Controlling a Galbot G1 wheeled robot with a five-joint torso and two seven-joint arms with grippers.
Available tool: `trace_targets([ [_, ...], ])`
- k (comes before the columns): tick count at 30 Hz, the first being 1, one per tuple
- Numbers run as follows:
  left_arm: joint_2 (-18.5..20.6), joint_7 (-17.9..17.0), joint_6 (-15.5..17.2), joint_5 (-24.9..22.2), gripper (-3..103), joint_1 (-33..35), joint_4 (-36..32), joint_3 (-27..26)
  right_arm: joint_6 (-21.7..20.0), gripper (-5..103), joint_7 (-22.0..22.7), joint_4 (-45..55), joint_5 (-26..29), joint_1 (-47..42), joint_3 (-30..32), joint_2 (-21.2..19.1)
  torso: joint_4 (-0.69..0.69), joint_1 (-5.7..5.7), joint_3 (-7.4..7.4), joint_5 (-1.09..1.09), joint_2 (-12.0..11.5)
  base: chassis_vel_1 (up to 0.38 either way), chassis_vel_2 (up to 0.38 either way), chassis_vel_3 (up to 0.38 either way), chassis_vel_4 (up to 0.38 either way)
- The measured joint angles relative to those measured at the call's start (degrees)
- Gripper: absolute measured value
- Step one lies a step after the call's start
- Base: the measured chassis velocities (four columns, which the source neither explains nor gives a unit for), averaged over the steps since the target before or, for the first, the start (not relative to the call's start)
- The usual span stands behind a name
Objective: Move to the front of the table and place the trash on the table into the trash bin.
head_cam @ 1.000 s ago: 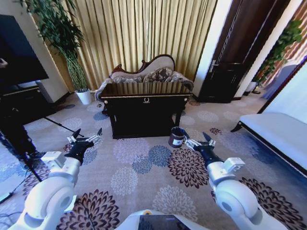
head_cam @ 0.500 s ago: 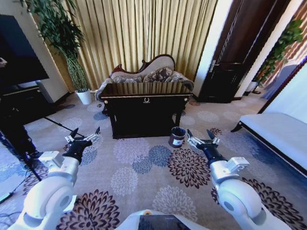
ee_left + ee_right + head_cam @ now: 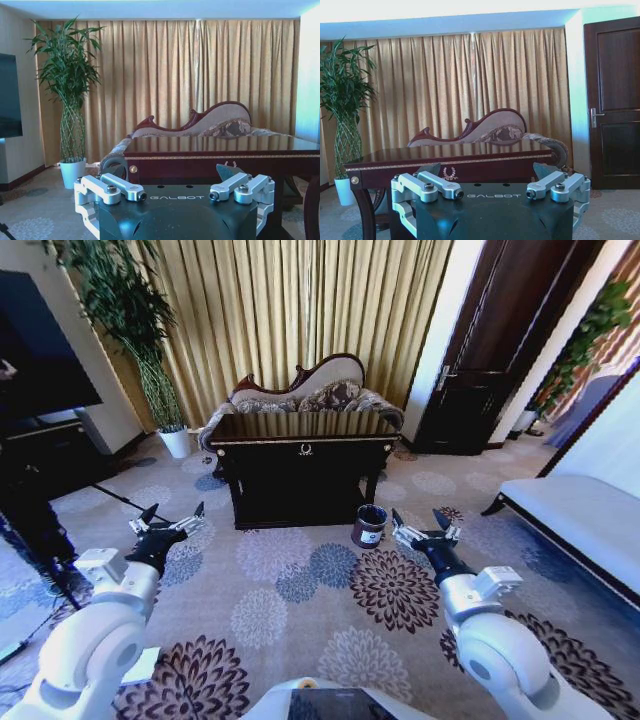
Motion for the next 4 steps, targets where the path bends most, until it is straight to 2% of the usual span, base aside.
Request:
trace_targets([
  [4,-0.23,0.02,0.00,-0.02,100,0.02,0.00,0.35,-0.02,100,0.01,0.07,0.20,0.01,0.05,-0.05,0.00,0.00,0.00,0.00,0.00,0.000,0.000,0.000,0.000],
])
